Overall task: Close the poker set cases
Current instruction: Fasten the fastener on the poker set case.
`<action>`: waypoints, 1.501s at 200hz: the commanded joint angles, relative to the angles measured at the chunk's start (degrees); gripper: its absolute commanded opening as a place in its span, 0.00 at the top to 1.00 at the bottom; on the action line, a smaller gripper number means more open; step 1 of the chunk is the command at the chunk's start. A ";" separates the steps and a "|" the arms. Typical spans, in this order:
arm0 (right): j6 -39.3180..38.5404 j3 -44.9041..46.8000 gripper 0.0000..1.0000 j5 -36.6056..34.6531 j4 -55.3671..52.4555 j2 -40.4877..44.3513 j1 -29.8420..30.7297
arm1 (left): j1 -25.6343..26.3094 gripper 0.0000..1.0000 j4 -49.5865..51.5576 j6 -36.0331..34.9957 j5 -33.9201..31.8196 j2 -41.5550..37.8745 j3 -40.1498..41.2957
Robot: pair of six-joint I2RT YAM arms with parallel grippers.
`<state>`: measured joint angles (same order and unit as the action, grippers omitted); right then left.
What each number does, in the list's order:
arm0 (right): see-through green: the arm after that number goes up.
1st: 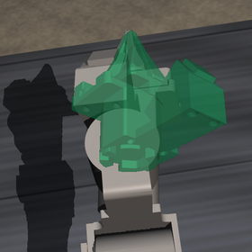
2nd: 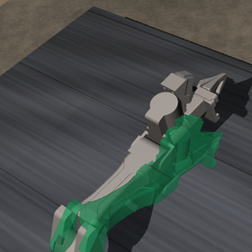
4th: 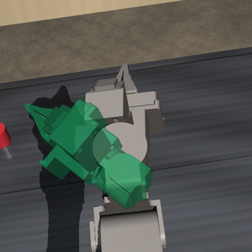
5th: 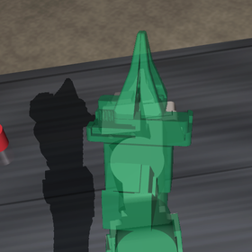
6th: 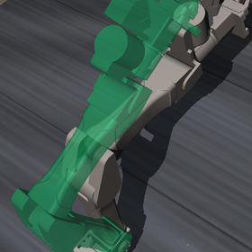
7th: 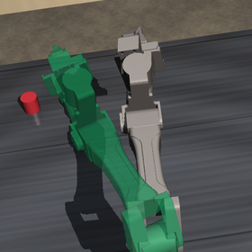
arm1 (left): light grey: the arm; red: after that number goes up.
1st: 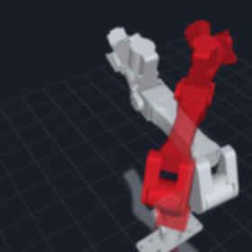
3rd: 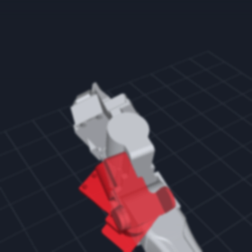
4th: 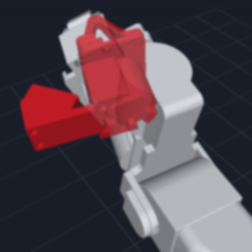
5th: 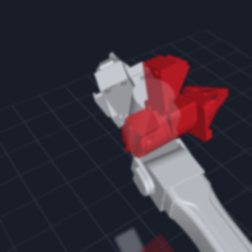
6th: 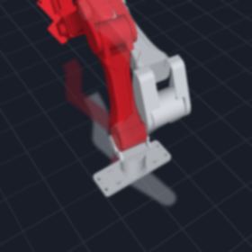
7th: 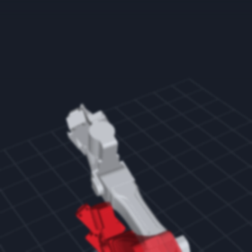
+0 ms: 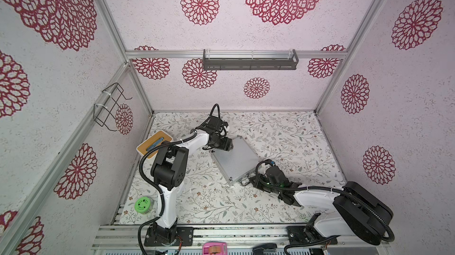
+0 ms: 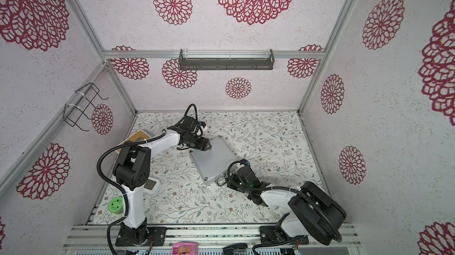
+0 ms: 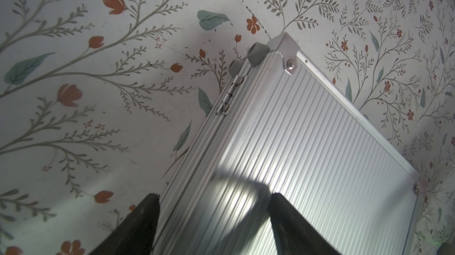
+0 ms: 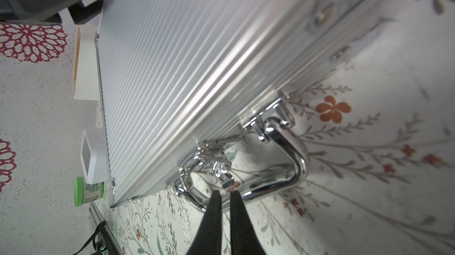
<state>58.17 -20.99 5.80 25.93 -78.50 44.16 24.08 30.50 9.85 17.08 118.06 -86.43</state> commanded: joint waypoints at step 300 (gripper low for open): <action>3.93 -9.67 1.00 0.49 -9.75 -8.29 -0.84 | 1.41 0.28 8.08 -2.82 1.86 4.41 -0.70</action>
<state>60.71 -28.01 7.79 21.12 -85.93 43.09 24.05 31.66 7.88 16.47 118.76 -88.18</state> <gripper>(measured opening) 0.042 0.718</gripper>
